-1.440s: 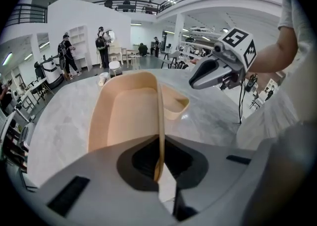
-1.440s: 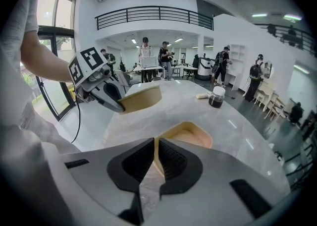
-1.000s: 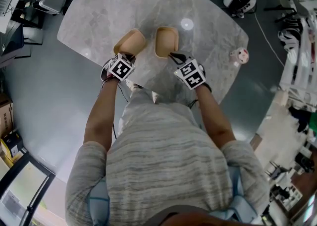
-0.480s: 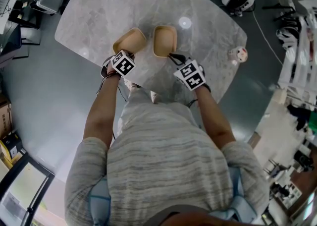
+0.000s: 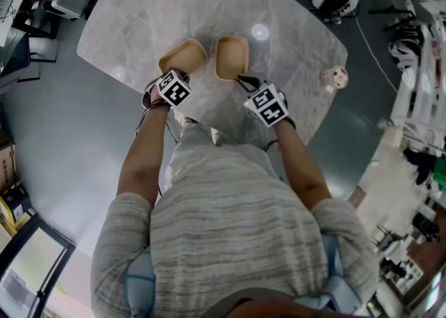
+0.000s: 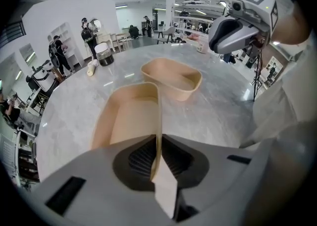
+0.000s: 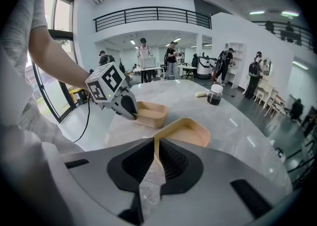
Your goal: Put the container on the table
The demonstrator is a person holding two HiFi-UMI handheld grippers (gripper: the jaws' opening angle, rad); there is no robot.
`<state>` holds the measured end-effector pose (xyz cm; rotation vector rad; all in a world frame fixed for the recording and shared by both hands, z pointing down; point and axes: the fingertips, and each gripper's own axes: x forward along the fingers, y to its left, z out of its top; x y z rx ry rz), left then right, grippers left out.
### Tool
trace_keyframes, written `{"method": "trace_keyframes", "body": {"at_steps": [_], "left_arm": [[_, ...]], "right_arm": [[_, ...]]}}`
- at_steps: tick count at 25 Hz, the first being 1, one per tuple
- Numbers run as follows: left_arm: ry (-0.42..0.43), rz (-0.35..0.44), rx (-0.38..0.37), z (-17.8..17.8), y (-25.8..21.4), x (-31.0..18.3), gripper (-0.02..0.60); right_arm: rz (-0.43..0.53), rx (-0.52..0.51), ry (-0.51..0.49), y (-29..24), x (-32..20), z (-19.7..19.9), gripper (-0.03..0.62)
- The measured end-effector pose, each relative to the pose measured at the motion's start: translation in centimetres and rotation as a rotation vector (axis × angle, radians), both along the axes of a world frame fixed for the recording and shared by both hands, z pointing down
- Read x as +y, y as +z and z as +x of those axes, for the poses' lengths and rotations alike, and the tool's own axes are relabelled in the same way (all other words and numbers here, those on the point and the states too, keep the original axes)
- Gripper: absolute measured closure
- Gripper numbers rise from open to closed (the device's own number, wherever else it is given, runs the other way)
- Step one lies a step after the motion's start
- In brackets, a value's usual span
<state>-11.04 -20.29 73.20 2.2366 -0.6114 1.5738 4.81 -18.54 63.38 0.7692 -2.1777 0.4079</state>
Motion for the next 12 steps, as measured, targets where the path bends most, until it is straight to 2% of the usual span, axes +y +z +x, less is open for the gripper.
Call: {"method": "trace_keyframes", "body": {"at_steps": [2,12], "left_arm": [[-0.004,-0.001,0.005,0.08,-0.01,0.04,0.547],[-0.026,0.026,0.013,0.03,-0.78,-0.25,0.522]], "right_arm": [[-0.001,0.0,-0.003,0.09,0.06,-0.03,0.574],[-0.002,-0.001,-0.007,0.04,0.1,0.13,0.574]]}}
